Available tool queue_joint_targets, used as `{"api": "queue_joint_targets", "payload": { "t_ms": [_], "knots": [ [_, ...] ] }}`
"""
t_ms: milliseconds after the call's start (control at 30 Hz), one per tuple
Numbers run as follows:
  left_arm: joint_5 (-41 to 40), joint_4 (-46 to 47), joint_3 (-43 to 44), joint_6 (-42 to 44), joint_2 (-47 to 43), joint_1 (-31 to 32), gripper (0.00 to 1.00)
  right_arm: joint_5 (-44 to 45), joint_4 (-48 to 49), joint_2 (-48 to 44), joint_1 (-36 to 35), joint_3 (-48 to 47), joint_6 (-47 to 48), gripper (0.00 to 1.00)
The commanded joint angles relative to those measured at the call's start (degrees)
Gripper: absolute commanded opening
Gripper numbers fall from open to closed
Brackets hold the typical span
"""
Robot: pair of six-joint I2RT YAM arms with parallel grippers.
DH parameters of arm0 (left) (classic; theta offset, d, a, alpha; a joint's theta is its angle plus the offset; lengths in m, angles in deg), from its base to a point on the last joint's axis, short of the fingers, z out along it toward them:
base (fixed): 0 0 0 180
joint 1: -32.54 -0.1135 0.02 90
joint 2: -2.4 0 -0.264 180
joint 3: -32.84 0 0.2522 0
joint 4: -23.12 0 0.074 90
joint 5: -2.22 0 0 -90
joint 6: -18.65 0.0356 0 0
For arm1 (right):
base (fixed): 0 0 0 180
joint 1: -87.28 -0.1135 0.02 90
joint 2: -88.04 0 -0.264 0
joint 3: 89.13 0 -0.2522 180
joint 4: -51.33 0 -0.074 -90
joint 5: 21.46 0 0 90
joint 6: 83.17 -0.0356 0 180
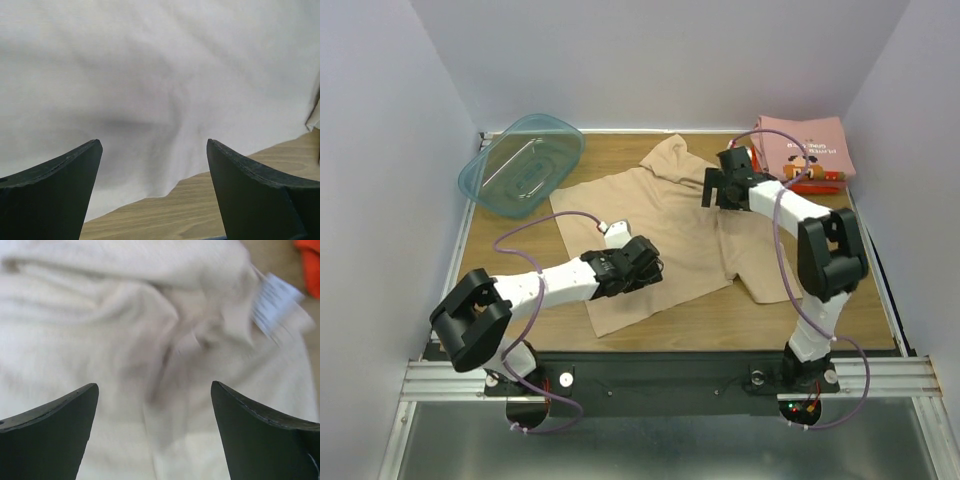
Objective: Fold and stack the t-shirts
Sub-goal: Flatten the tshirt out
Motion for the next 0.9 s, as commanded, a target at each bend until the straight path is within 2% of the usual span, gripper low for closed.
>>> {"api": "queue_joint_targets", "payload": {
  "t_ms": [0, 100, 233, 367, 500, 567, 633, 733, 867],
  "knots": [
    [-5.4, -8.7, -0.2, -3.2, -5.3, -0.4, 0.98, 2.0, -1.7, -14.3, -0.1, 5.6, -2.4, 1.0],
    [-4.2, -8.4, -5.0, -5.2, -8.9, -0.5, 0.98, 3.7, -2.1, -22.3, 0.0, 14.4, -6.3, 1.0],
    [-1.6, -3.6, -10.5, -4.5, -10.8, -2.8, 0.98, 2.4, -2.4, -30.9, 1.3, 27.0, -12.5, 1.0],
    [2.2, 2.6, -14.0, 1.0, -8.6, -10.1, 0.98, 0.9, -2.5, -37.0, 1.8, 34.5, -15.8, 1.0],
    [0.4, 6.1, -13.1, 5.9, -5.0, -17.1, 0.98, 1.2, -2.6, -42.2, 2.0, 40.5, -19.3, 1.0],
    [2.1, 7.4, -11.5, 10.6, -0.6, -20.9, 0.98, 4.1, -2.7, -43.5, 2.1, 42.1, -22.0, 1.0],
    [4.0, 7.1, -9.5, 13.4, 2.5, -25.1, 0.98, 2.8, -2.8, -44.9, 2.4, 43.9, -24.1, 1.0],
    [3.3, 7.3, -5.3, 17.3, 6.8, -27.4, 0.98, 1.2, -2.8, -47.7, 2.5, 45.4, -26.1, 1.0],
    [5.4, 4.6, 2.1, 20.1, 9.6, -28.6, 0.98, 3.7, -3.8, -51.8, 2.8, 47.0, -26.9, 1.0]
  ]
}}
